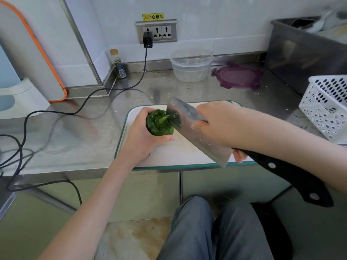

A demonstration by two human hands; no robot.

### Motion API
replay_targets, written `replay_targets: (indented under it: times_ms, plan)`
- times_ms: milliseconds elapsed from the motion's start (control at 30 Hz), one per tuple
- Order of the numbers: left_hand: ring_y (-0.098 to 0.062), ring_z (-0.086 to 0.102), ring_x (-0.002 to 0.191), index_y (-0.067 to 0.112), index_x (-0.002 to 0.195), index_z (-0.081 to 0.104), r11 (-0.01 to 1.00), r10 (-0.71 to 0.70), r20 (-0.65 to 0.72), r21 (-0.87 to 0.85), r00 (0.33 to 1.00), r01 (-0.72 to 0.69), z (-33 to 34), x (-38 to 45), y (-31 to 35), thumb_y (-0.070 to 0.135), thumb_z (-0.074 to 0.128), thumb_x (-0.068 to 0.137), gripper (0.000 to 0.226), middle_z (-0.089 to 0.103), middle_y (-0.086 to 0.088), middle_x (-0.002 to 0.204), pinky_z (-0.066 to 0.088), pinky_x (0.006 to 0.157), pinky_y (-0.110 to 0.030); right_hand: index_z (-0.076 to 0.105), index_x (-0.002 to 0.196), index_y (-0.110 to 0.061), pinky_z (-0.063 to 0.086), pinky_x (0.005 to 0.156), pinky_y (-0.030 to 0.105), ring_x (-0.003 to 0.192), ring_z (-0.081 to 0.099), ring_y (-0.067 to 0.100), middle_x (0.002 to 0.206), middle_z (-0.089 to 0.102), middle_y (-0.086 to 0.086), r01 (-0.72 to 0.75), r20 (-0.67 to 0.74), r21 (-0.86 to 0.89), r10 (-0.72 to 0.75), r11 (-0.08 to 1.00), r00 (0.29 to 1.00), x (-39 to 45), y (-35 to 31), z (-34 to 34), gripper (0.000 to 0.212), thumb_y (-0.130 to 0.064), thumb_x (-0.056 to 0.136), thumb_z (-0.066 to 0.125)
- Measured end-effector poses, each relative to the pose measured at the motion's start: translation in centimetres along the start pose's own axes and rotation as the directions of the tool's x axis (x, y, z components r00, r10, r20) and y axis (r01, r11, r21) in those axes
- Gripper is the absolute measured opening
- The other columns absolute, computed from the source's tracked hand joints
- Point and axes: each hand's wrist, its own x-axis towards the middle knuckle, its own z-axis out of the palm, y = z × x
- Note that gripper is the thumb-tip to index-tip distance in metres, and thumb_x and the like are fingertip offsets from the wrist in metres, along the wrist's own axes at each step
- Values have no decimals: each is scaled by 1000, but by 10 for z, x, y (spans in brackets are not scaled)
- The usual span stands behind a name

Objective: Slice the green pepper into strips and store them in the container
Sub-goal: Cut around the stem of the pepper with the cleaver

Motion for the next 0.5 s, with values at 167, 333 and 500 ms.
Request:
replay_targets:
  times_ms: [167, 333, 500]
  plan:
    - [19, 50, 81, 17, 106, 47, 1000, 2, -4, 7, 1000, -2, 1, -2, -2, 5, 90, 52, 70, 51, 19, 94, 37, 71, -1, 37, 81, -13, 22, 41, 16, 54, 31, 5, 68, 34, -5, 5, 3, -17, -5, 1000, 1000, -5, -1, -1, 26, -31, 100, 40]
    - [20, 48, 81, 16, 106, 47, 999, 31, 3, 30, 1000, -31, 2, -2, 0, 6, 90, 52, 70, 50, 20, 94, 36, 70, 1, 40, 79, -13, 23, 41, 20, 51, 35, 7, 69, 37, -2, -6, 7, -48, 6, 999, 1000, -4, -3, 2, 27, -30, 100, 41]
    - [17, 51, 82, 17, 104, 48, 998, 60, 35, -3, 998, -60, -2, -2, -2, 2, 90, 50, 70, 52, 19, 94, 37, 72, -1, 29, 65, -20, 25, 44, 20, 51, 37, 8, 70, 39, -3, 4, 58, -42, -1, 999, 998, -15, 1, -12, 39, -33, 100, 40]
